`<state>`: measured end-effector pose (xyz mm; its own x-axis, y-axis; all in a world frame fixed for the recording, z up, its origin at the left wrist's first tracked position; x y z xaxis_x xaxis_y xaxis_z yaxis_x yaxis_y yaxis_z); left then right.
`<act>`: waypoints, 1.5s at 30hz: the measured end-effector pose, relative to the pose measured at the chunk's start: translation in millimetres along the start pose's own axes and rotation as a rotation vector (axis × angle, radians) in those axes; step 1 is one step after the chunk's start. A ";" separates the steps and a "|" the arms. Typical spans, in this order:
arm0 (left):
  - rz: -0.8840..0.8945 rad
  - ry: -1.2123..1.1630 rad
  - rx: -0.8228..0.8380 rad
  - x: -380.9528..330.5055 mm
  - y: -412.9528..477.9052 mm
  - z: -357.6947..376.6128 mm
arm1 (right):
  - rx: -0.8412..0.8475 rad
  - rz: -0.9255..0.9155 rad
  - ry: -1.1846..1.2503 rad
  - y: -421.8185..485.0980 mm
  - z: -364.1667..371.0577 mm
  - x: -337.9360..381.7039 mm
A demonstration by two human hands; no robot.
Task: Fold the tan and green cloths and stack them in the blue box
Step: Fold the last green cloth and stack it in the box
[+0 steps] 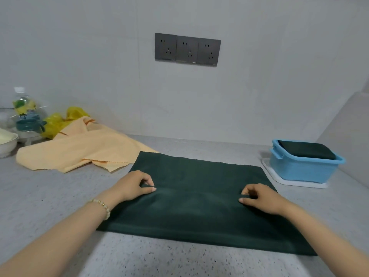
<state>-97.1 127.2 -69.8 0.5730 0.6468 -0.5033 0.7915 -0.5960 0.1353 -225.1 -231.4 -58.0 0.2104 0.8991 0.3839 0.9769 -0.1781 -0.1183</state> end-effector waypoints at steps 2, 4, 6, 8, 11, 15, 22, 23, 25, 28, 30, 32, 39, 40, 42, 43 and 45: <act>-0.010 -0.012 -0.036 1.7 2.2 3.0 | -0.063 0.011 0.038 4.0 2.8 -1.4; -0.023 0.000 -0.064 2.4 4.4 3.7 | -0.107 0.029 0.051 6.3 4.0 -3.0; -0.042 0.013 -0.089 1.8 7.1 3.2 | -0.137 0.057 0.059 7.7 4.2 -3.6; -0.063 0.041 -0.104 0.8 10.1 2.4 | -0.161 0.085 0.047 8.8 3.4 -2.2; -0.091 0.082 -0.101 -0.2 12.2 2.7 | -0.193 0.105 0.011 9.3 3.6 2.5; -0.119 0.117 -0.098 0.7 12.9 6.0 | -0.217 0.130 -0.013 10.0 6.2 5.2; -0.029 0.351 -0.206 -28.5 3.7 11.6 | -0.300 0.118 -0.270 2.9 10.7 20.6; 0.012 0.356 -0.229 -38.5 0.0 18.4 | -0.332 0.087 -0.321 0.2 15.1 29.6; 0.090 0.270 -0.251 -64.5 -7.9 36.9 | -0.359 0.009 -0.249 -6.2 26.4 54.9; 0.086 0.198 -0.162 -93.4 -14.4 70.4 | -0.270 -0.080 -0.151 -15.3 56.4 96.8; 0.036 0.215 -0.073 -98.7 -15.1 88.3 | -0.209 -0.086 -0.167 -20.1 77.5 116.5; 0.013 0.252 -0.013 -97.7 -15.8 99.0 | -0.166 -0.077 -0.181 -22.2 93.6 127.2; 0.000 0.344 -0.012 -91.5 -18.1 108.4 | -0.196 0.003 -0.198 -31.9 109.6 102.6; 0.000 0.342 -0.006 -91.5 -17.7 109.1 | -0.201 0.029 -0.197 -34.0 107.7 92.4; -0.010 0.340 0.006 -91.0 -18.2 109.4 | -0.207 0.083 -0.193 -37.5 100.3 68.9; -0.013 0.342 0.011 -90.7 -18.5 108.9 | -0.208 0.112 -0.195 -39.7 95.4 55.9; -0.014 0.342 0.019 -91.3 -18.6 108.7 | -0.209 0.171 -0.197 -45.7 83.3 25.9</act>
<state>-187.3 27.5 -119.2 0.6027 0.7751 -0.1897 0.7976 -0.5926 0.1130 -267.5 -166.6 -118.9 0.3801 0.9057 0.1876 0.9192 -0.3925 0.0323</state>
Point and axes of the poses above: each hand's wrist, its own y-axis towards the middle knuckle, its own z-axis out of the palm, x = y × z, the point moved 4 cm from there along y, towards the middle knuckle, and after that the axes turned 6 degrees about z, right-handed, at the moved point
